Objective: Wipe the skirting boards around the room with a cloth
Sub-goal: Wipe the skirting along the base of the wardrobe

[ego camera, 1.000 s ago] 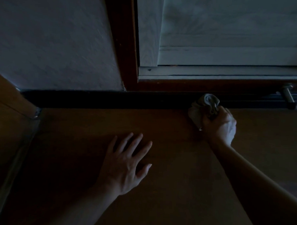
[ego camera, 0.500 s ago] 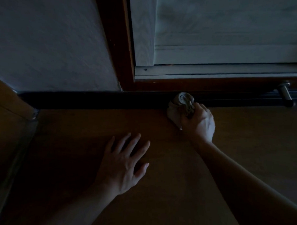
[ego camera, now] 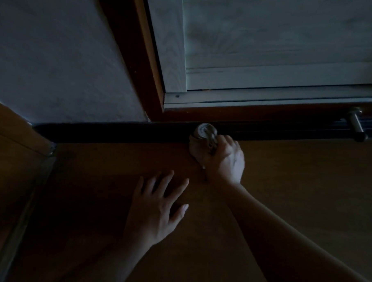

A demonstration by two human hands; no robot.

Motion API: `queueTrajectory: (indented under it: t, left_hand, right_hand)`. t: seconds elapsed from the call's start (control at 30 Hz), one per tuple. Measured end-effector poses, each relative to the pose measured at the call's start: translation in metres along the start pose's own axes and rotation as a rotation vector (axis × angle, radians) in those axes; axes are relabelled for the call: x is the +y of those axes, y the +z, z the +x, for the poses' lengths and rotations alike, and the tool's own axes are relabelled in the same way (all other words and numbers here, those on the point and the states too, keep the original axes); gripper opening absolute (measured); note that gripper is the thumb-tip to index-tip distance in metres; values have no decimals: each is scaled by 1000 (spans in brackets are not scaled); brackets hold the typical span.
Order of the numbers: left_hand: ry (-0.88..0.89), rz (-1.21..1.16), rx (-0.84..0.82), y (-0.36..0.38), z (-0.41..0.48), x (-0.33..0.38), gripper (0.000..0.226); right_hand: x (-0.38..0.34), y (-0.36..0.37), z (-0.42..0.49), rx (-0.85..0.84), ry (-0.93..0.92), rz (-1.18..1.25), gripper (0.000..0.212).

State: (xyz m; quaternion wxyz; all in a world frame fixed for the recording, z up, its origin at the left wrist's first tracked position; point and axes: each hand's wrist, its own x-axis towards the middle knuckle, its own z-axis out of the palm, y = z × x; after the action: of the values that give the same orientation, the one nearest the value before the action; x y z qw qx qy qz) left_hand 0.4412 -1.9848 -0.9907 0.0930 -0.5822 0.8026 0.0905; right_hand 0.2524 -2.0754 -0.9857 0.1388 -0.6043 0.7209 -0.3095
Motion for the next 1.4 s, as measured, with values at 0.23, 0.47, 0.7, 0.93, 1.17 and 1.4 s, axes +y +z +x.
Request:
queueTrajectory:
  t: [0.23, 0.47, 0.7, 0.93, 1.17, 1.4]
  left_hand:
    - [-68, 24, 13, 4, 1, 13, 63]
    - [-69, 61, 0, 6, 4, 14, 63]
    - [-61, 18, 12, 14, 6, 10, 67]
    - [-63, 17, 16, 14, 5, 10, 68]
    - [-67, 31, 23, 9, 4, 12, 63]
    - [9, -49, 139, 10, 11, 18, 61]
  right_hand:
    - [40, -22, 10, 21, 22, -20, 74]
    - [67, -37, 13, 110, 103, -15, 86]
    - [73, -49, 12, 135, 132, 2, 82]
    - [87, -52, 14, 171, 181, 0, 77]
    - [46, -24, 9, 95, 75, -19, 70]
    - [48, -20, 12, 81, 54, -43, 68]
